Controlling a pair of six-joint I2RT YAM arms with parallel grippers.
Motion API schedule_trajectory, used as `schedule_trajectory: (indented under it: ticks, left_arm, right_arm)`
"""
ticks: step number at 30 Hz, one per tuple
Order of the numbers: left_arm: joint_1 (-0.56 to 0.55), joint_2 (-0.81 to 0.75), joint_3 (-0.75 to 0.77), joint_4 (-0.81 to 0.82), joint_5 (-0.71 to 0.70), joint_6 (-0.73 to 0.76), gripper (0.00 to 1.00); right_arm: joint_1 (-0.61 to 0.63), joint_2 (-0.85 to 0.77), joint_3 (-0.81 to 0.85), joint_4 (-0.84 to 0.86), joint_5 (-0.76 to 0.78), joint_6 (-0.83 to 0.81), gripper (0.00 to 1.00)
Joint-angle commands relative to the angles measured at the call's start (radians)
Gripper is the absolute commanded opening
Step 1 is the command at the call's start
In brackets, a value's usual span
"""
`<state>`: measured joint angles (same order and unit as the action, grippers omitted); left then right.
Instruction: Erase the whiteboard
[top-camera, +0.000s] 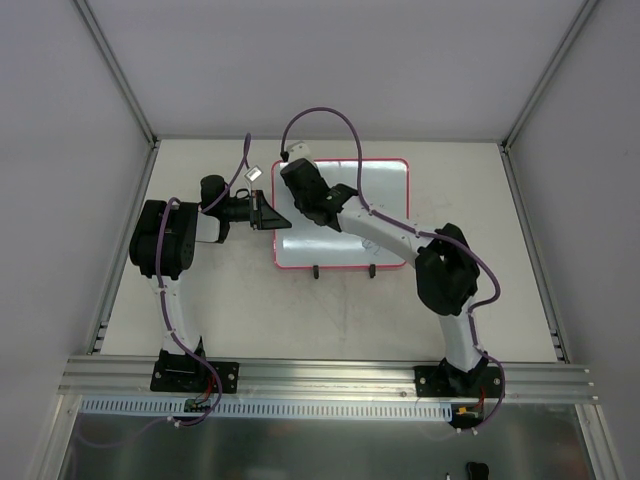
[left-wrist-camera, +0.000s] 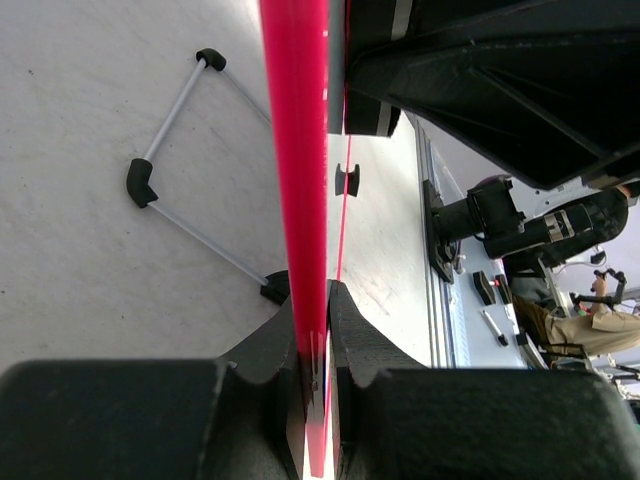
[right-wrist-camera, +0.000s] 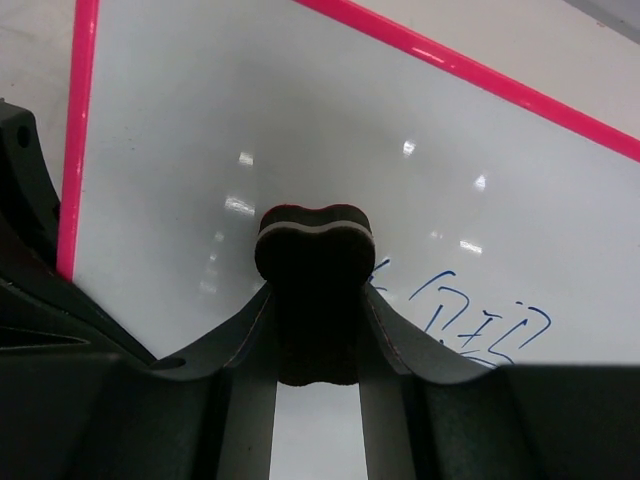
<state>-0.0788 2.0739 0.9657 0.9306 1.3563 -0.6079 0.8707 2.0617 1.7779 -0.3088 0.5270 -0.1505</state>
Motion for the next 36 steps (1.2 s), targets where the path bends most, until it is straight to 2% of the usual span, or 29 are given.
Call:
schedule_trajectory:
  ticks: [1, 8, 18, 25, 36]
  left_arm:
    - [-0.038, -0.003, -0.032, 0.014, -0.095, 0.108, 0.00]
    - [-0.039, -0.005, -0.033, 0.017, -0.095, 0.109, 0.00]
    - [-0.041, -0.006, -0.038, 0.020, -0.094, 0.112, 0.00]
    - [-0.041, -0.009, -0.041, 0.024, -0.094, 0.115, 0.00]
    - [-0.042, -0.012, -0.044, 0.025, -0.092, 0.119, 0.00]
  right_arm:
    - [-0.078, -0.060, -0.078, -0.023, 0.088, 0.020, 0.00]
    - [-0.174, -0.176, -0.262, 0.040, 0.084, 0.051, 0.00]
    - [-0.286, -0.273, -0.396, 0.115, 0.065, 0.089, 0.00]
    - [-0.239, -0.238, -0.356, 0.126, 0.027, 0.104, 0.00]
    - [-0.058, -0.088, -0.109, 0.103, 0.018, 0.083, 0.00]
